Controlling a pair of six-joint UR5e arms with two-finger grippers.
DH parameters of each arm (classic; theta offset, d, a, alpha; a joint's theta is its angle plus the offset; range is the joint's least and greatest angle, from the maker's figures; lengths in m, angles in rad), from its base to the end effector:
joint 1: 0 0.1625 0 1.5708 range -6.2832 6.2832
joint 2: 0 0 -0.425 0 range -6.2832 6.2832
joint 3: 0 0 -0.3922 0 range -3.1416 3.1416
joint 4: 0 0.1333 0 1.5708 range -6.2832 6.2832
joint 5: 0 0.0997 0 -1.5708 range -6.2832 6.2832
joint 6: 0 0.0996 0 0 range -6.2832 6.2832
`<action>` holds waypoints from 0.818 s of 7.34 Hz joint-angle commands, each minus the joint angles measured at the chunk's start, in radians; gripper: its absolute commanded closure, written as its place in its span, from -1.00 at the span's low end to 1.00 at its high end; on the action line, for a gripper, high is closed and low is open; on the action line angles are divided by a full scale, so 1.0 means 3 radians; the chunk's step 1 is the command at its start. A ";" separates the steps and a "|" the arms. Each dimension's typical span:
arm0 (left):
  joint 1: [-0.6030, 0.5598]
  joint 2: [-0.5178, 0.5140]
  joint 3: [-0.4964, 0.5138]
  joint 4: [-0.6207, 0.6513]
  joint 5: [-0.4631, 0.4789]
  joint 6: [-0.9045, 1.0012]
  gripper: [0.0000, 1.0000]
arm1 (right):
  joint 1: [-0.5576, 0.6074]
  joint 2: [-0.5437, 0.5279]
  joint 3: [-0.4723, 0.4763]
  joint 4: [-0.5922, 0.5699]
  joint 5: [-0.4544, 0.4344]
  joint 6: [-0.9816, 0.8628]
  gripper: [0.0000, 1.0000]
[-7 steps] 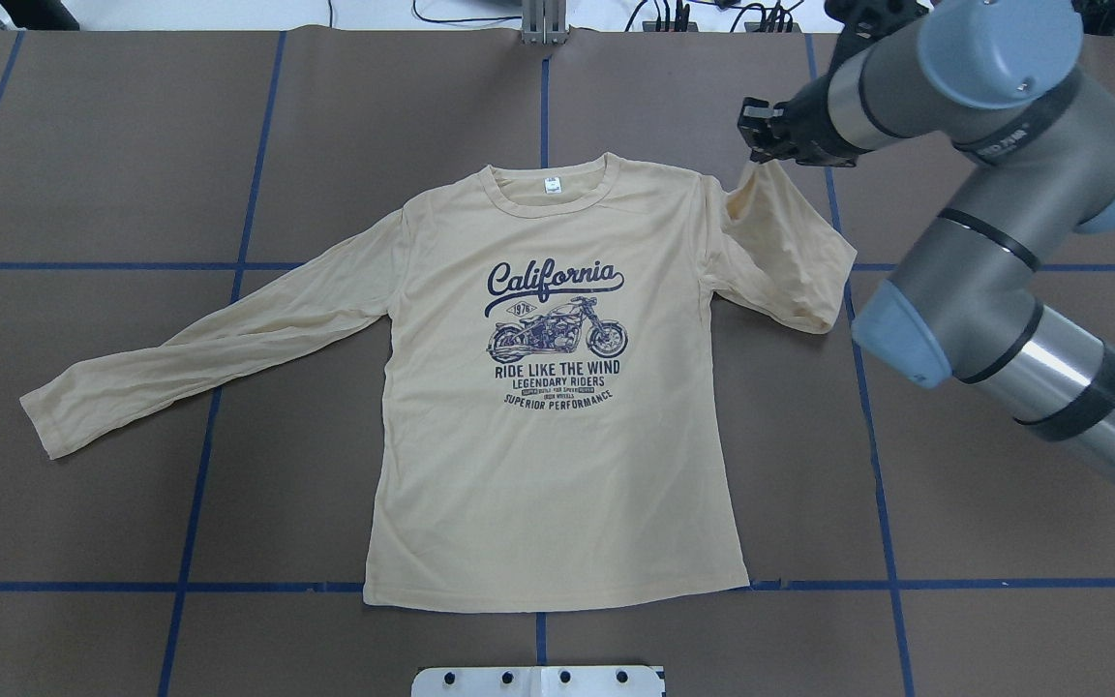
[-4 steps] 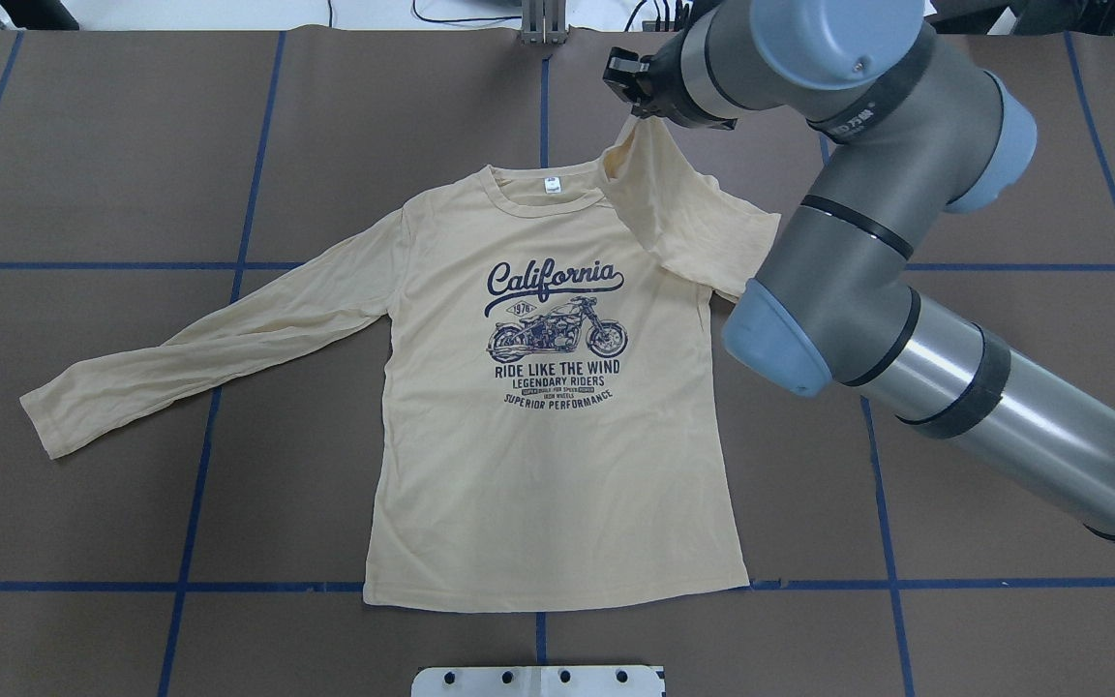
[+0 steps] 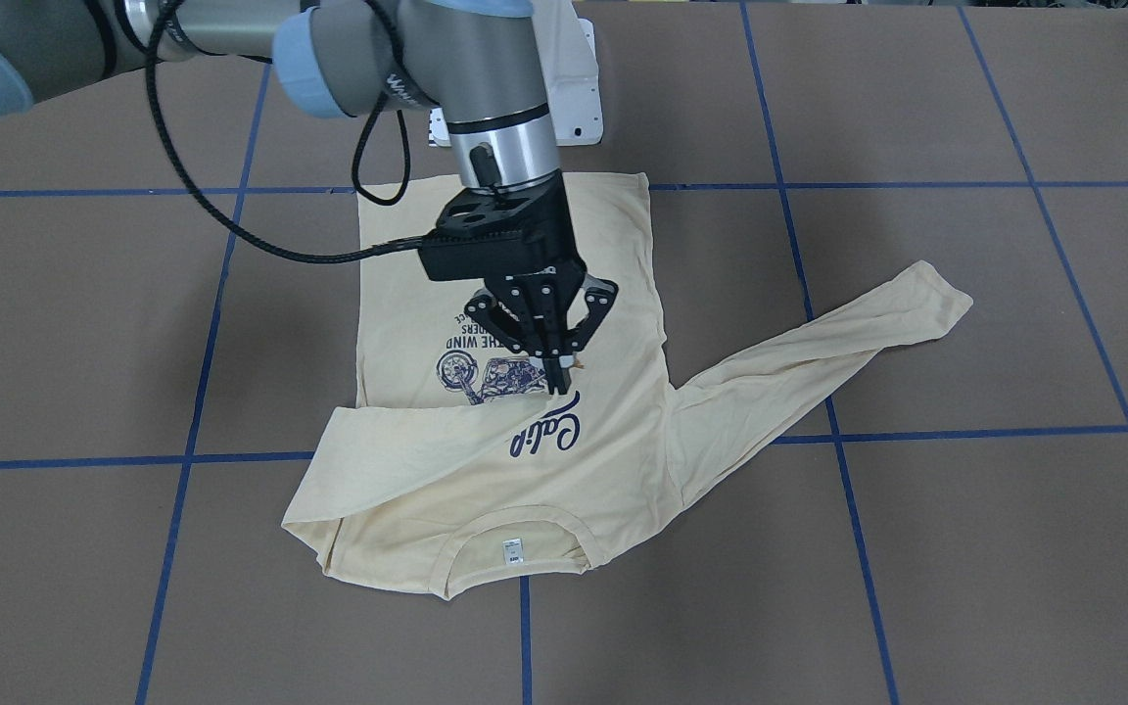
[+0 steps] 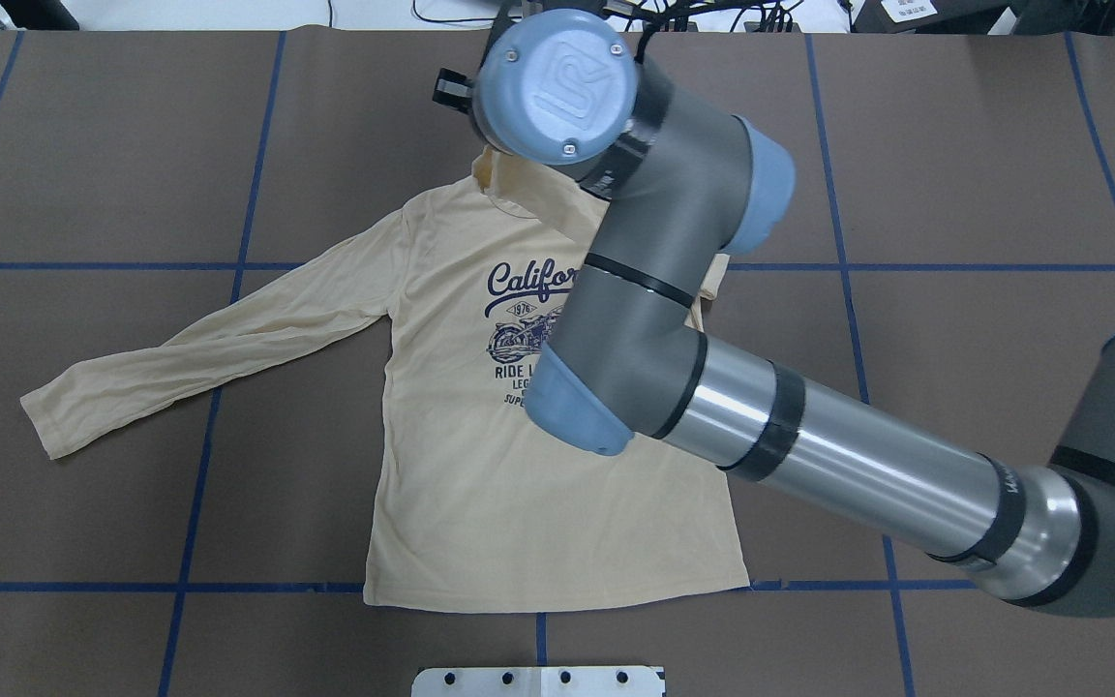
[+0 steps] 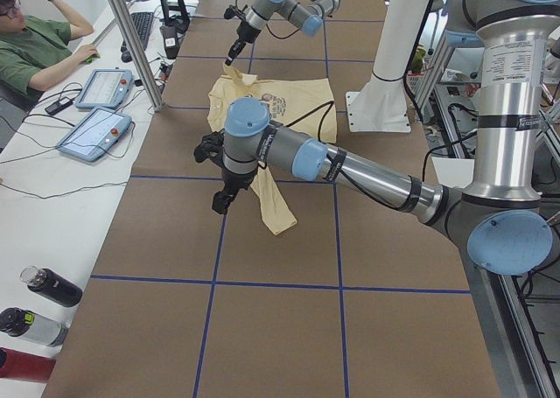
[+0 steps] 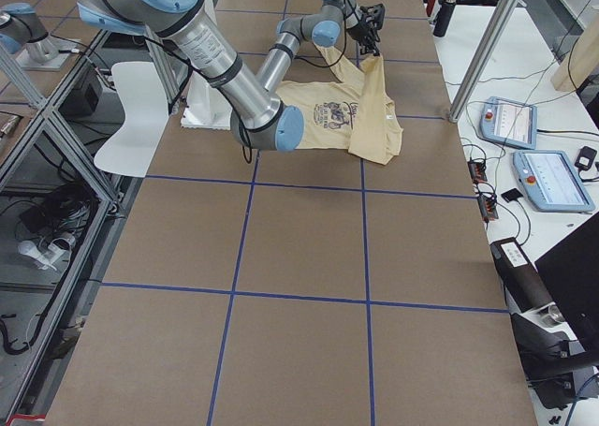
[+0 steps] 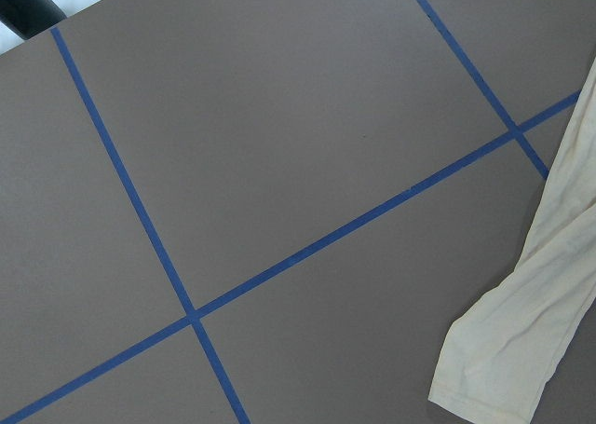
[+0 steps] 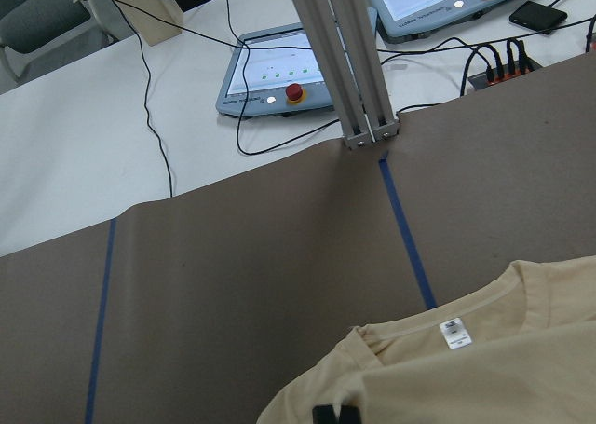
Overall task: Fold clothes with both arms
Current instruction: 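Lift the sleeve with the right gripper and lay it across the shirt front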
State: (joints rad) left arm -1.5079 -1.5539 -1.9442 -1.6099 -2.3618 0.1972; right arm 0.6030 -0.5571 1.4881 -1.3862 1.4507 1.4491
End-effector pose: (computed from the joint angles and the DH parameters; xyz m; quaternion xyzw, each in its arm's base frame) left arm -0.0322 -0.4823 0.4768 0.2063 0.3647 0.1924 0.8874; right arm -0.5169 -0.5322 0.0265 0.2349 -0.4760 0.2327 0.8149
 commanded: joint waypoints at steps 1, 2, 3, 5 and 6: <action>0.0000 0.0005 0.0007 -0.0008 -0.0002 -0.0003 -1.00 | -0.0163 0.0622 -0.0814 -0.0002 -0.0105 0.0149 1.00; 0.0000 0.0005 0.0012 -0.0008 -0.0002 -0.0003 -1.00 | -0.0281 0.0751 -0.1057 0.0008 -0.0283 0.0155 1.00; 0.0000 0.0000 0.0012 -0.0008 0.0003 -0.0003 -1.00 | -0.0363 0.0758 -0.1084 0.0014 -0.0330 0.0155 0.40; 0.0000 0.0005 0.0007 -0.0008 -0.0002 0.0002 -1.00 | -0.0343 0.1057 -0.1430 0.0034 -0.0316 0.0247 -0.93; 0.0000 0.0000 0.0007 -0.0008 -0.0002 0.0002 -1.00 | -0.0318 0.1161 -0.1503 0.0049 -0.0305 0.0262 -0.93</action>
State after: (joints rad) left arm -1.5079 -1.5529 -1.9414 -1.6122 -2.3618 0.1974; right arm 0.5019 -0.2573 1.0829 -1.3763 1.3569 1.5197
